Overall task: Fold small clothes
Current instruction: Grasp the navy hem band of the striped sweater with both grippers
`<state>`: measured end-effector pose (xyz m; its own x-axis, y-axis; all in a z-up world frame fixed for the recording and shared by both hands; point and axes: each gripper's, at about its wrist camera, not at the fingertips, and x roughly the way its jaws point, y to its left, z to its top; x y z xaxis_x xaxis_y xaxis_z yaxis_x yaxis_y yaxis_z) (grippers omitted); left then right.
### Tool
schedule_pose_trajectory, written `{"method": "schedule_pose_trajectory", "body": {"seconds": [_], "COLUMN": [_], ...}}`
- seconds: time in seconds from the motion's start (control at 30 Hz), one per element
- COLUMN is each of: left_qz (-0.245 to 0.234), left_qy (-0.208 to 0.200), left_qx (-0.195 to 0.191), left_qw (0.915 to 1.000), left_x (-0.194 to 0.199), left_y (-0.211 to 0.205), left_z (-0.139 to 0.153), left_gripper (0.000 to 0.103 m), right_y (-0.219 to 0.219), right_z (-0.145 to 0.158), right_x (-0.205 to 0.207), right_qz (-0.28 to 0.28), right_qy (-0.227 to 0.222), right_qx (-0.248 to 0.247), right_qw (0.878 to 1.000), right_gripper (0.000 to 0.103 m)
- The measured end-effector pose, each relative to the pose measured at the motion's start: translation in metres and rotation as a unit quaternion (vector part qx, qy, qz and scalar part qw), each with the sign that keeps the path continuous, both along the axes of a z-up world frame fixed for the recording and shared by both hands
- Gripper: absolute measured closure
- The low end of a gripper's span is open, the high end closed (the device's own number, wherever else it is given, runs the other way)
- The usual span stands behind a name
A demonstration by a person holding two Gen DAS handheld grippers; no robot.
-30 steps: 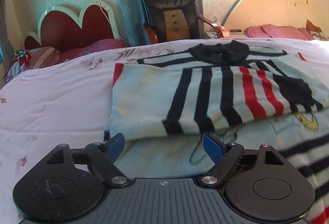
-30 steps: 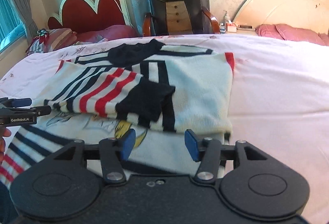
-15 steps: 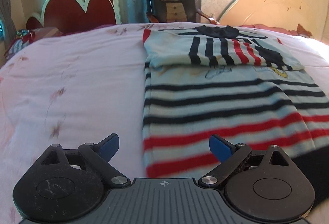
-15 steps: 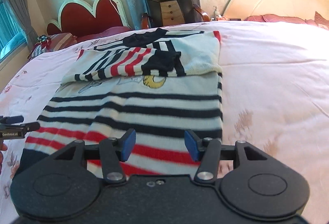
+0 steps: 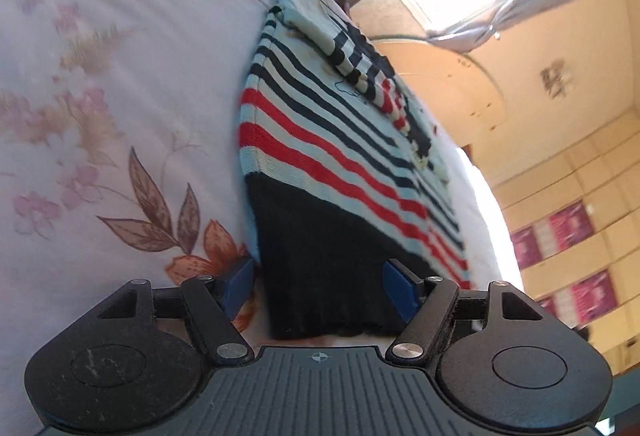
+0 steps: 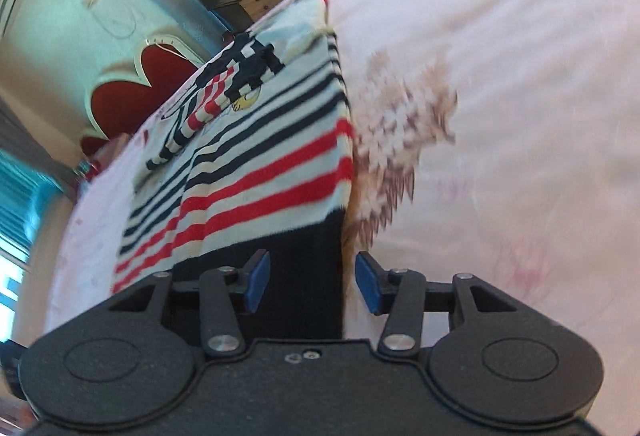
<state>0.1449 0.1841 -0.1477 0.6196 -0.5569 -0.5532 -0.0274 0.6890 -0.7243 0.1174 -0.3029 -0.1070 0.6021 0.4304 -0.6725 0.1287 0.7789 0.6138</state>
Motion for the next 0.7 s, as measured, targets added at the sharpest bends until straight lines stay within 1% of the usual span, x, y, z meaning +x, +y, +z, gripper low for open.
{"method": "schedule_pose_trajectory", "body": {"seconds": [0.03,0.07,0.1,0.13,0.2,0.27,0.33,0.43,0.47,0.5,0.53,0.57,0.6,0.67,0.7], "left_qz": [-0.002,0.001,0.003,0.006,0.010,0.005,-0.002,0.000,-0.001,-0.001,-0.001,-0.001,0.002,0.015,0.019], "left_qy": [-0.001,0.001,0.010,0.018,0.026,0.022,0.016,0.014,0.011,0.010,0.009,0.008,0.002,-0.043,-0.062], "left_qx": [-0.009,-0.021,-0.038,-0.052,-0.061,-0.052,-0.041,-0.036,-0.033,-0.030,-0.022,-0.008,-0.006,-0.041,-0.046], "left_qw": [1.0000,0.9998,0.9992,0.9984,0.9977,0.9984,0.9990,0.9992,0.9994,0.9995,0.9997,0.9999,1.0000,0.9981,0.9968], "left_x": [0.002,0.005,0.009,0.013,0.019,0.023,0.026,0.029,0.030,0.029,0.031,0.032,0.030,0.017,0.011], "left_y": [-0.001,-0.001,-0.001,-0.003,-0.008,-0.016,-0.025,-0.032,-0.032,-0.034,-0.034,-0.034,-0.033,-0.016,-0.011], "left_z": [-0.003,-0.006,-0.011,-0.017,-0.026,-0.027,-0.026,-0.024,-0.023,-0.022,-0.021,-0.019,-0.017,-0.004,0.003], "left_gripper": [0.035,0.044,0.058,0.063,0.079,0.080,0.080,0.080,0.080,0.083,0.090,0.099,0.099,0.099,0.099], "right_y": [0.000,0.000,0.001,0.000,-0.003,-0.003,-0.003,-0.004,-0.004,-0.005,-0.005,-0.003,-0.002,0.000,-0.001], "right_z": [-0.007,-0.009,-0.012,-0.012,-0.016,-0.019,-0.022,-0.026,-0.026,-0.027,-0.027,-0.029,-0.027,-0.017,-0.010], "right_x": [-0.002,-0.003,-0.002,0.000,0.005,0.008,0.005,-0.001,-0.001,0.001,0.002,0.004,0.005,0.003,-0.002], "right_qz": [-0.003,-0.003,0.001,0.002,0.007,0.009,0.000,-0.006,-0.005,-0.003,-0.002,0.005,0.013,0.020,0.018], "right_qy": [0.004,-0.003,-0.005,-0.004,0.002,0.006,0.006,0.000,0.001,0.004,0.009,0.019,0.012,-0.005,-0.024], "right_qx": [0.016,0.025,0.037,0.048,0.075,0.090,0.097,0.108,0.108,0.104,0.096,0.082,0.071,0.054,0.058], "right_qw": [1.000,1.000,0.999,0.999,0.997,0.996,0.995,0.994,0.994,0.995,0.995,0.996,0.997,0.998,0.998], "right_gripper": [0.057,0.057,0.057,0.056,0.056,0.058,0.061,0.065,0.070,0.080,0.092,0.097,0.097,0.097,0.097]}}
